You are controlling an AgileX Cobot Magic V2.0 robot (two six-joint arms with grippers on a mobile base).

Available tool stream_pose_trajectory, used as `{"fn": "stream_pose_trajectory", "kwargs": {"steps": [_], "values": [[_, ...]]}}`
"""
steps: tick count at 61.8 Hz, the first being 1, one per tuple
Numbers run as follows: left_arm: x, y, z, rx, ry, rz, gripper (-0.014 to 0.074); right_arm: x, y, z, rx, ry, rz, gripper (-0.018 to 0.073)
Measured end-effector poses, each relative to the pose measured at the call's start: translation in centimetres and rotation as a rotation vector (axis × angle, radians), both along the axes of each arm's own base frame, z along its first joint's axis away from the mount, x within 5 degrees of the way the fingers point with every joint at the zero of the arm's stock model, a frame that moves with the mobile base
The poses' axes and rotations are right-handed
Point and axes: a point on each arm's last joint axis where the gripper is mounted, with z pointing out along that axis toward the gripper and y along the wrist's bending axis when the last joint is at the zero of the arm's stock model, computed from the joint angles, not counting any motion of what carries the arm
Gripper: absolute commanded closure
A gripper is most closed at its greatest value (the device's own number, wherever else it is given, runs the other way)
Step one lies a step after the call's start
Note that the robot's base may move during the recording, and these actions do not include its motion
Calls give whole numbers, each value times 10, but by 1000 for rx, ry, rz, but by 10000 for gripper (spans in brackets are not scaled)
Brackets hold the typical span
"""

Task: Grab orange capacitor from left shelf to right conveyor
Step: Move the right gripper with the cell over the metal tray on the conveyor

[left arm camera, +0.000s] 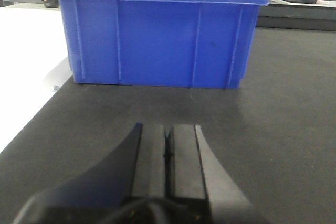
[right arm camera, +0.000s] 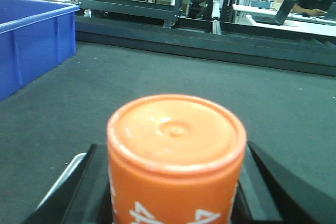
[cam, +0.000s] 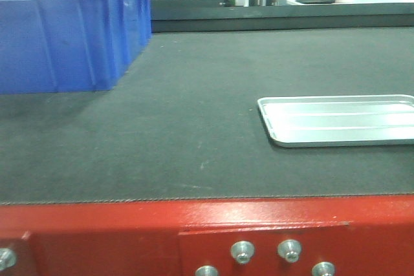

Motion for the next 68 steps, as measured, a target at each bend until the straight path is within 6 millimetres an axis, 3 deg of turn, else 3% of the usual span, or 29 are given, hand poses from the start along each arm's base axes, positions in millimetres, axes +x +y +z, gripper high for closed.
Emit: {"fn": "stream_pose_trajectory", "kwargs": {"steps": [57, 68], "values": [[0, 0, 0, 0, 0, 0, 723, 0, 0, 0, 0, 0, 0, 452], [0, 0, 0, 0, 0, 0, 723, 20, 2, 0, -5, 47, 1, 452]]}}
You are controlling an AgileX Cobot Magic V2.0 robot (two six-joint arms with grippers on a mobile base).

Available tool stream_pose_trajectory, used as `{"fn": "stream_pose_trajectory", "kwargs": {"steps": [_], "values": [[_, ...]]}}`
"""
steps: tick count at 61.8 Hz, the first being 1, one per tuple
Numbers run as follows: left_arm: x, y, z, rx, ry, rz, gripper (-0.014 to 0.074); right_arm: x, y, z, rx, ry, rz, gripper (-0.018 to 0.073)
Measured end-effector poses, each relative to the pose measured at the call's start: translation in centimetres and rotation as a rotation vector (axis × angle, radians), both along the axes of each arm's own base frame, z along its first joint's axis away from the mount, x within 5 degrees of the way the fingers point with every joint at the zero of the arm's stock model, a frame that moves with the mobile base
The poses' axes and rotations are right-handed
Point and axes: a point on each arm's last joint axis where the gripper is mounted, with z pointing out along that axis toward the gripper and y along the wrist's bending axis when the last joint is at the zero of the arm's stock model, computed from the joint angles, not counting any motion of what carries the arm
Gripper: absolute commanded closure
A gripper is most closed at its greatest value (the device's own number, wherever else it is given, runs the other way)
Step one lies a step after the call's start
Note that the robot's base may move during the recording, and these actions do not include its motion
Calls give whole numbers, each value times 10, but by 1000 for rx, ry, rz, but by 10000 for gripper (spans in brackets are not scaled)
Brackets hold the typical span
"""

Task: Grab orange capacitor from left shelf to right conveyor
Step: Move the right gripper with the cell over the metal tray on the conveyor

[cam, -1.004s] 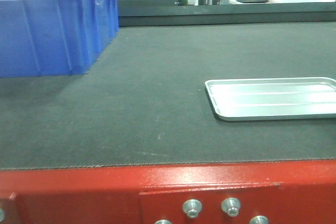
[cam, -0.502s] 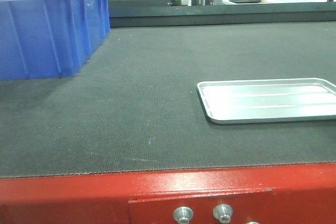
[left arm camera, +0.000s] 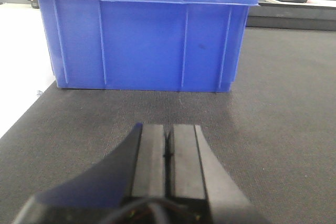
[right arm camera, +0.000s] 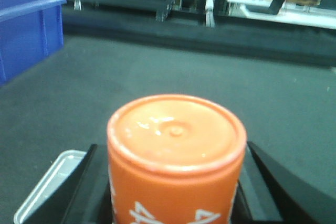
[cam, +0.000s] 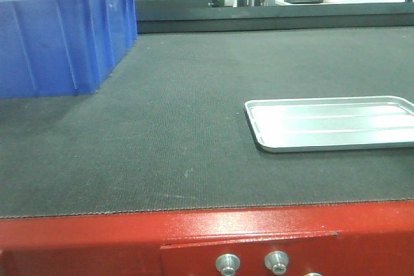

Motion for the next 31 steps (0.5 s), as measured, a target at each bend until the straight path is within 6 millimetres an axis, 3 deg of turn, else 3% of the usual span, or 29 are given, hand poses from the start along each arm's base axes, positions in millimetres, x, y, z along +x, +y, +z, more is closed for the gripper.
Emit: {"fn": "stream_pose_trajectory", "kwargs": {"steps": [16, 31], "values": [[0, 0, 0, 0, 0, 0, 723, 71, 13, 6, 2, 66, 30, 452], [0, 0, 0, 0, 0, 0, 723, 124, 28, -19, 81, 33, 64, 452]]}}
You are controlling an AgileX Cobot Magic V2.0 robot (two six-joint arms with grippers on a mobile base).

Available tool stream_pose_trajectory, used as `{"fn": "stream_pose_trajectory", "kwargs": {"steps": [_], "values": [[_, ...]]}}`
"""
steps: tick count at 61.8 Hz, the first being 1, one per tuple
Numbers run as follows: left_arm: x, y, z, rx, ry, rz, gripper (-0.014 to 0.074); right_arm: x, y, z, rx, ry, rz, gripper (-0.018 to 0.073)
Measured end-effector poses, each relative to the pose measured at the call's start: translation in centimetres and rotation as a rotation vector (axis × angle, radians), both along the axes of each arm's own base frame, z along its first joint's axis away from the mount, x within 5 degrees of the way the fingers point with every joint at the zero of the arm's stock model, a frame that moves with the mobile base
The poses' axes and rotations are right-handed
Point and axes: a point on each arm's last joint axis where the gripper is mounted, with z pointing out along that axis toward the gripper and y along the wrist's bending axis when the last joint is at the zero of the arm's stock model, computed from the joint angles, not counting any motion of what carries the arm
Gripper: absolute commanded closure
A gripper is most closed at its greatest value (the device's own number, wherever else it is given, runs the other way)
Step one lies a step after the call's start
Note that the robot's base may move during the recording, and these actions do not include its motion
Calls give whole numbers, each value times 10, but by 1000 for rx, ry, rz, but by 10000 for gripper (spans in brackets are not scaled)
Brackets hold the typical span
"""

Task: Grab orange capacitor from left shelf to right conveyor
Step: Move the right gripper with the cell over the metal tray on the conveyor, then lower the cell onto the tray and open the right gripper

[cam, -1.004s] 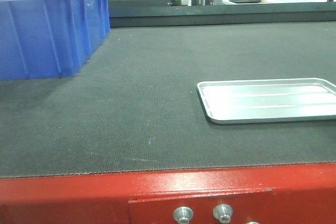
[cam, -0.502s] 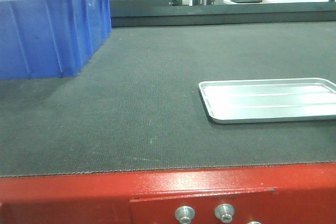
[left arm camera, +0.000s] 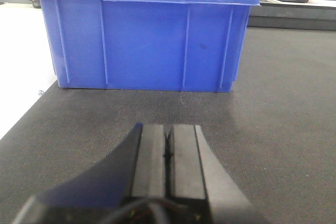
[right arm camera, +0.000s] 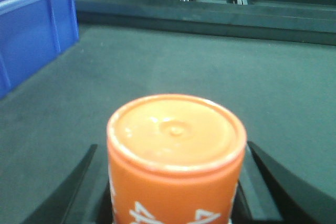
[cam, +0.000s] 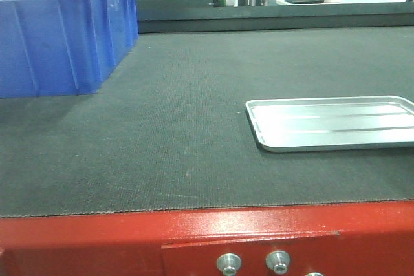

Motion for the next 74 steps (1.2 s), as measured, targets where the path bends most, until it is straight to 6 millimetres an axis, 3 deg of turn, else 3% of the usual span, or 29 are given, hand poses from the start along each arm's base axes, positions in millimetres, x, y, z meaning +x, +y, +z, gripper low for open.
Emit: {"fn": "stream_pose_trajectory", "kwargs": {"steps": [13, 53, 74], "values": [[0, 0, 0, 0, 0, 0, 723, 24, 6, -30, -1, -24, 20, 452], [0, 0, 0, 0, 0, 0, 723, 59, 19, -140, -45, 119, 104, 452], [0, 0, 0, 0, 0, 0, 723, 63, 20, -148, -35, 91, 110, 419]]}}
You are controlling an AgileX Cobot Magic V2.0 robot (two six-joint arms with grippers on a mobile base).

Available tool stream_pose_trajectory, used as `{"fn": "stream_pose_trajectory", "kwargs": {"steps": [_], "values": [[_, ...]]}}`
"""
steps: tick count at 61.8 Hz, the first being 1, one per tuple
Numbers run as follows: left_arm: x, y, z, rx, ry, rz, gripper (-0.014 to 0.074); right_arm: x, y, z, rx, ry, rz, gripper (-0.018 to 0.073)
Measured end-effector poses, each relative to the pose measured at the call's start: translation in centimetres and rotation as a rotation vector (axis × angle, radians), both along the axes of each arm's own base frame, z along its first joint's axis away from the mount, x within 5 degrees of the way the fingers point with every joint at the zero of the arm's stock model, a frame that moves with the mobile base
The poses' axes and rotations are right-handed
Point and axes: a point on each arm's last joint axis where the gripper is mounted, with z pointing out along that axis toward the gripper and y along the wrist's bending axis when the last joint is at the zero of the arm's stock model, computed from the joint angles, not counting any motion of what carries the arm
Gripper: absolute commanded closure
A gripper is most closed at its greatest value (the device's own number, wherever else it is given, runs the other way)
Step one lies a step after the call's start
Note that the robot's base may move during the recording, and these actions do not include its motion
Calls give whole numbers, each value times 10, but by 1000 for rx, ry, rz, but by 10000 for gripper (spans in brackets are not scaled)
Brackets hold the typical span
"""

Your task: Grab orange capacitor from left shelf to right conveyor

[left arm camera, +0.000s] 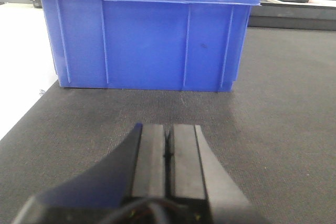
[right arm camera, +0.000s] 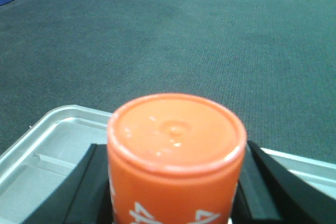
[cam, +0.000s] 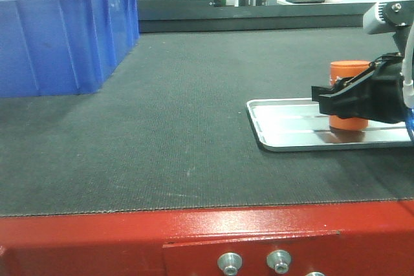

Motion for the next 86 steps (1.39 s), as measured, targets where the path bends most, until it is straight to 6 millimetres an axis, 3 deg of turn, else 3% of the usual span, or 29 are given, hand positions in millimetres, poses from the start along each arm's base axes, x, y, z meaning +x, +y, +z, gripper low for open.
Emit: {"fn": "stream_pose_trajectory", "kwargs": {"steps": [3, 16, 31, 46, 55, 62, 75, 86], "values": [[0, 0, 0, 0, 0, 0, 723, 0, 0, 0, 0, 0, 0, 365], [0, 0, 0, 0, 0, 0, 723, -1, -1, 2, -11, 27, -2, -77], [0, 0, 0, 0, 0, 0, 723, -9, -3, 23, -28, 71, -11, -64], [0, 0, 0, 0, 0, 0, 723, -34, -6, 78, 26, 46, -8, -64], [0, 0, 0, 0, 0, 0, 723, -64, -13, 119, 57, -14, -31, 6], [0, 0, 0, 0, 0, 0, 723, -93, -20, 145, 66, -52, -59, 181], [0, 0, 0, 0, 0, 0, 723, -137, -33, 165, 58, -44, -111, 515], [0, 0, 0, 0, 0, 0, 723, -162, -39, 172, 62, -66, -133, 508]]}}
